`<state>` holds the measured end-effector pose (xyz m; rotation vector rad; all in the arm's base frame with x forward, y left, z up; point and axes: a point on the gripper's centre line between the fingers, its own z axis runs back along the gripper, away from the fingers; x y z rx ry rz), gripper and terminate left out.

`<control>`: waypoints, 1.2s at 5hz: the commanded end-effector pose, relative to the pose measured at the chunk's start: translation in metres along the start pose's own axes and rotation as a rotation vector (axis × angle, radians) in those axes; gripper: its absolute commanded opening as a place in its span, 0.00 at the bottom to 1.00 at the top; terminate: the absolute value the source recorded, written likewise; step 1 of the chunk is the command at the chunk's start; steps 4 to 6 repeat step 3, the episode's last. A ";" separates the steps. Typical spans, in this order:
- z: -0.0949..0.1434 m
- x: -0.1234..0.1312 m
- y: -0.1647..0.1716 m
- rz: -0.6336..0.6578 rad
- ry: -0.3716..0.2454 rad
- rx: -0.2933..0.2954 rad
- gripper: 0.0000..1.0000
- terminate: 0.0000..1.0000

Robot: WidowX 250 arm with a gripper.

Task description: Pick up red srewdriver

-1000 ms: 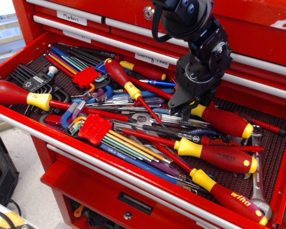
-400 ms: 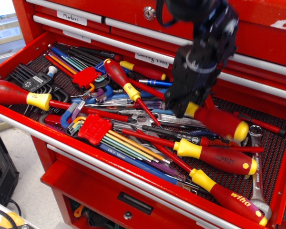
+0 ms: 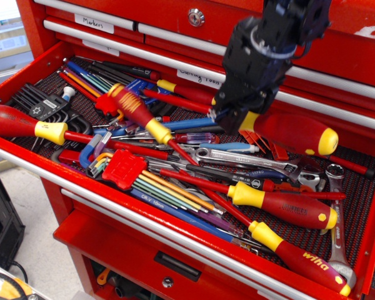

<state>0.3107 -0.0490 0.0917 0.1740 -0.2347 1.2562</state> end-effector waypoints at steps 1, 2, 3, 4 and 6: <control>0.061 0.021 0.010 0.071 -0.108 0.027 0.00 0.00; 0.075 0.031 0.018 0.062 -0.144 0.060 0.00 0.00; 0.089 0.035 0.024 0.061 -0.181 0.087 0.00 1.00; 0.089 0.035 0.024 0.061 -0.181 0.087 0.00 1.00; 0.089 0.035 0.024 0.061 -0.181 0.087 0.00 1.00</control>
